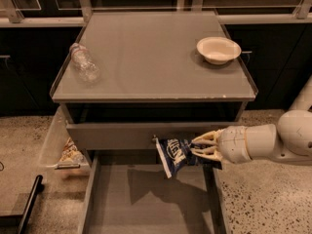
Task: Place blue chip bag into middle drawer
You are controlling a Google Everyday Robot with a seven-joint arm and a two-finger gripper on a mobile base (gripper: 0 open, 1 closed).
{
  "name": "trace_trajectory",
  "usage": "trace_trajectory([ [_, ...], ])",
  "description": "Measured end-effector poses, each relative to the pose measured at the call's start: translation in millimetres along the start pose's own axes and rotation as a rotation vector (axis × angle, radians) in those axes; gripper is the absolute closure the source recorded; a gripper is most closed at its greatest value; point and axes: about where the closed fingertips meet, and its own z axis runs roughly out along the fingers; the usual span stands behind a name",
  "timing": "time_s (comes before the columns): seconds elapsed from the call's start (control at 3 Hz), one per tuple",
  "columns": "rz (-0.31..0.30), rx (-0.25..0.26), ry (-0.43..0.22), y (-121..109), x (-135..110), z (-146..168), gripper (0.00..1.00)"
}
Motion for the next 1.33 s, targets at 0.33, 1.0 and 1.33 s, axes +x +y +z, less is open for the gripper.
trace_trajectory([
  [0.33,0.052,-0.024,0.034,23,42,31,1.0],
  [1.0,0.153,-0.068,0.057,86,130,121,1.0],
  [1.33,0.214,-0.077,0.048,111,156,157,1.0],
])
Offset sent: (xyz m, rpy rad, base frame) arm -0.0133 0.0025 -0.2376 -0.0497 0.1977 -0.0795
